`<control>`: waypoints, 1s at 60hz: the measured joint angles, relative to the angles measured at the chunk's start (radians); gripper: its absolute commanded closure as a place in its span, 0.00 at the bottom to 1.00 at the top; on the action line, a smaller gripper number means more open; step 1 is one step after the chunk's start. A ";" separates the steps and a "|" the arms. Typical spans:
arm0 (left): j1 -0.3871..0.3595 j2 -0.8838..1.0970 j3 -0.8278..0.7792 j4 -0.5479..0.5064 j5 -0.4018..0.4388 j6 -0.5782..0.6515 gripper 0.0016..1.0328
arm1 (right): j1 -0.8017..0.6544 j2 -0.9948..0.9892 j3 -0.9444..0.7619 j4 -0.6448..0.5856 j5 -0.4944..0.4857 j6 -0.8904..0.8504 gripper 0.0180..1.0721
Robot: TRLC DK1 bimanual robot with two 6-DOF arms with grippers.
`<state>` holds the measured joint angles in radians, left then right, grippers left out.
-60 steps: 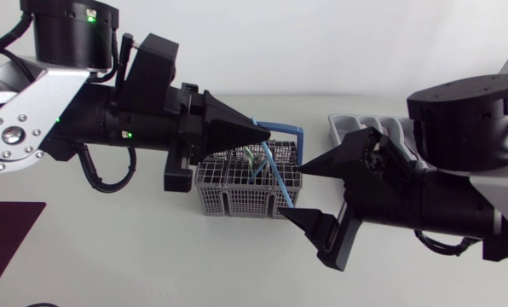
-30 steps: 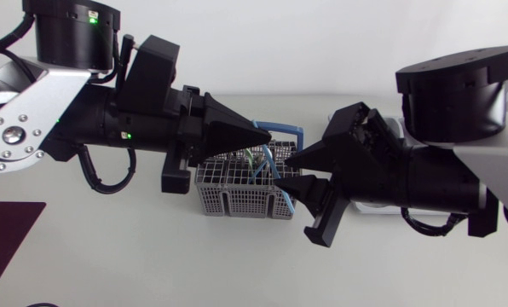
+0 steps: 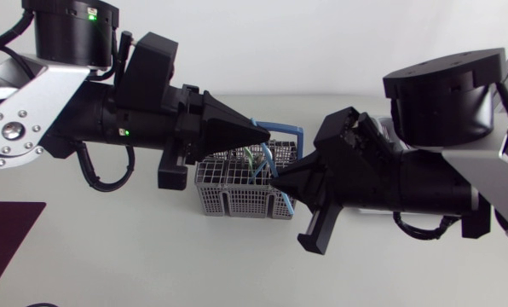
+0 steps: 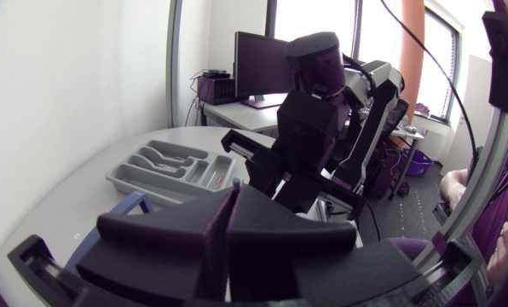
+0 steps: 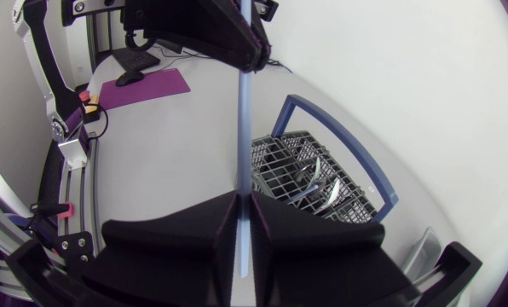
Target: Unload the cutlery basket into the drawer organizer.
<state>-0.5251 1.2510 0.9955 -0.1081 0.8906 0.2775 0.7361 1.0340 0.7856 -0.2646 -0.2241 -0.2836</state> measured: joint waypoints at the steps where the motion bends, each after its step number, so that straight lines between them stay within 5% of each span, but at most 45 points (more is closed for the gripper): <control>1: 0.002 0.000 0.000 0.000 0.002 -0.005 0.66 | 0.002 0.000 0.001 0.000 0.004 0.001 0.95; 6: 0.008 0.000 0.005 -0.006 0.003 -0.017 0.40 | 0.008 -0.002 0.001 -0.005 0.010 0.007 0.95; 16: 0.050 0.000 0.056 0.002 0.011 -0.035 0.07 | 0.015 -0.013 -0.002 -0.045 0.012 0.007 0.95; 40: 0.223 0.021 0.094 0.056 0.001 -0.034 0.07 | -0.166 -0.213 -0.080 -0.160 -0.004 0.006 0.95; 60: 0.030 0.085 0.048 -0.008 -0.317 0.226 0.09 | -0.553 -0.150 -0.087 -0.158 -0.045 0.006 0.95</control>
<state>-0.4950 1.3357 1.0435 -0.1162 0.5732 0.5034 0.1829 0.8845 0.6991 -0.4225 -0.2695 -0.2771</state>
